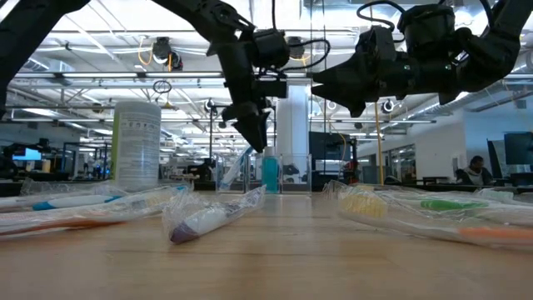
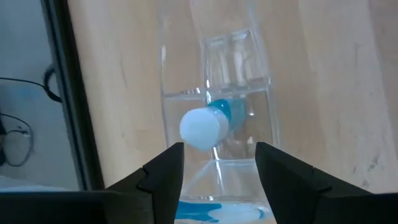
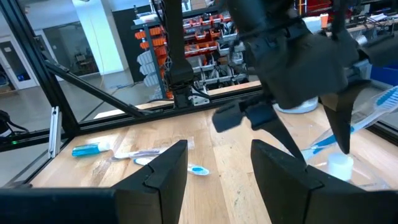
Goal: Pick & Place toothbrushing station
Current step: Put the blue toothbrush into the transparent organizer
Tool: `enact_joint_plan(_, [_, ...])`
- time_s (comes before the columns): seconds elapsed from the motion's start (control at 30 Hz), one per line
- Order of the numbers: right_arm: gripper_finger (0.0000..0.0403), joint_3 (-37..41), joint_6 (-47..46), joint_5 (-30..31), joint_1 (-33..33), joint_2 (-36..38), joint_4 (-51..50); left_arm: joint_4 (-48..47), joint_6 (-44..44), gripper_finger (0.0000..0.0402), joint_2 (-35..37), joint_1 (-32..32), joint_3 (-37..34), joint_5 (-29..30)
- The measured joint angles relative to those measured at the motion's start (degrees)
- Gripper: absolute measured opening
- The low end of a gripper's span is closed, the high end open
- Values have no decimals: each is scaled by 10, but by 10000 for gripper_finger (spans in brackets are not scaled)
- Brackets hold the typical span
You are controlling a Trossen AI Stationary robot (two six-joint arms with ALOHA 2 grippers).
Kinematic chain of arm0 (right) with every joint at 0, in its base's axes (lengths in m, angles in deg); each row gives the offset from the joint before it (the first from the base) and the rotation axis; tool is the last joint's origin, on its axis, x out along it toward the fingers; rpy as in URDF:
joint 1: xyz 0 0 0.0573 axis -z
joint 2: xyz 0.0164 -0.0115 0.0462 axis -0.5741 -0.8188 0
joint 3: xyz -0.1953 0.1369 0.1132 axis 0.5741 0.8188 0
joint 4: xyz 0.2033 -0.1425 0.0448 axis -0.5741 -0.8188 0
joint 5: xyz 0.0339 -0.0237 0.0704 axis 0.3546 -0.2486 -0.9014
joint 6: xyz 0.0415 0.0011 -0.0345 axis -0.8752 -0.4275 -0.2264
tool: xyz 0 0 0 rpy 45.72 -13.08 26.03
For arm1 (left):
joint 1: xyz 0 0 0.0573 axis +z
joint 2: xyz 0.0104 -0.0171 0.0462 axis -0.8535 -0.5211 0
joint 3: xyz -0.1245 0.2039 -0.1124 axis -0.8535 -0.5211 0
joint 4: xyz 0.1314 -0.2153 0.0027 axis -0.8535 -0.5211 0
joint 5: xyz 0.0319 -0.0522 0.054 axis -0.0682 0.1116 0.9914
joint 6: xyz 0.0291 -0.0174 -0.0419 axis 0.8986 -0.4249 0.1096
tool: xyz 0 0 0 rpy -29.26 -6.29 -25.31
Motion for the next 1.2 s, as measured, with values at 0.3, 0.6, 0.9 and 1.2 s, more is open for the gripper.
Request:
enact_joint_plan(0.3, [169, 0, -7, 0, 0, 0, -3, -44, -32, 207, 88, -17, 0, 18])
enact_joint_plan(0.6, [169, 0, -36, 0, -1, 0, -29, -144, -214, 207, 235, -17, 0, 13])
enact_joint_plan(0.9, [169, 0, -101, 0, -2, 0, -71, -257, -332, 207, 338, -25, -56, -44])
enact_joint_plan(1.2, [169, 0, -140, 0, -11, 0, -106, -177, -506, 207, 399, -82, -264, -43])
